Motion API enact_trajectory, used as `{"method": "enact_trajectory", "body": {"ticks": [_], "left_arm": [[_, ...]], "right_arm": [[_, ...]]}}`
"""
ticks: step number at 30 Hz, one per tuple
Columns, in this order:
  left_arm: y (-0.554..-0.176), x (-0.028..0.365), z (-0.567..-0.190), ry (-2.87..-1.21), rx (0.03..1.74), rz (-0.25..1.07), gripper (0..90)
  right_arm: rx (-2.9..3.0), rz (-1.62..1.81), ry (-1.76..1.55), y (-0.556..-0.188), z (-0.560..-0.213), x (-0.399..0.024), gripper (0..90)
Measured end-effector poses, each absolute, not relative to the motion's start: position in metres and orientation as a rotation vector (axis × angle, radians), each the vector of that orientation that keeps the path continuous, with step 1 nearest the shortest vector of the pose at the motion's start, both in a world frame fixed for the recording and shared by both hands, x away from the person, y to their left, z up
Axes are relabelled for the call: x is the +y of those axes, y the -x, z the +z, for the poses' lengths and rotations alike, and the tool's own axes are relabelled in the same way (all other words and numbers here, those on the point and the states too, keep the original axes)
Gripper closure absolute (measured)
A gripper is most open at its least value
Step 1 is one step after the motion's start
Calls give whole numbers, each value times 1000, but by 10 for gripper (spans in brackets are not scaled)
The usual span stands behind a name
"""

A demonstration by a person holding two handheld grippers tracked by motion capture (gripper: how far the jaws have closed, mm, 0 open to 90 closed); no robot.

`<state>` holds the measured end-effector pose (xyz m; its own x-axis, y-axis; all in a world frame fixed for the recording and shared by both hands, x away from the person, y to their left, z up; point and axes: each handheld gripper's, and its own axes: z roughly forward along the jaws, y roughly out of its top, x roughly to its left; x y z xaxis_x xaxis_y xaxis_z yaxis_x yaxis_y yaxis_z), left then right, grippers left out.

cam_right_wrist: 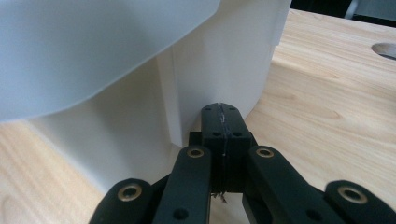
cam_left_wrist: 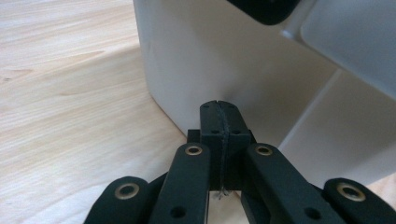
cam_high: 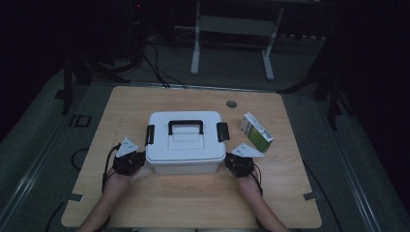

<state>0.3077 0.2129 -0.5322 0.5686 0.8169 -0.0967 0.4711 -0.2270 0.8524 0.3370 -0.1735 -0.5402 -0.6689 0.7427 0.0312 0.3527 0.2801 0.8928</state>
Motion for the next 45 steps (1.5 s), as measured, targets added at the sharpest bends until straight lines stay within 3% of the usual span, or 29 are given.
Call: {"method": "enact_trajectory", "body": {"ticks": [24,45], "left_arm": [[-268,176,-531,-1924,957,416,898],[-284,177,-531,-1911,972,419,898]], "right_arm": [[2174,1353,-1026,-282,-538,-220,900],[2155,1349,-1038,-297,-538,-218,900]]}}
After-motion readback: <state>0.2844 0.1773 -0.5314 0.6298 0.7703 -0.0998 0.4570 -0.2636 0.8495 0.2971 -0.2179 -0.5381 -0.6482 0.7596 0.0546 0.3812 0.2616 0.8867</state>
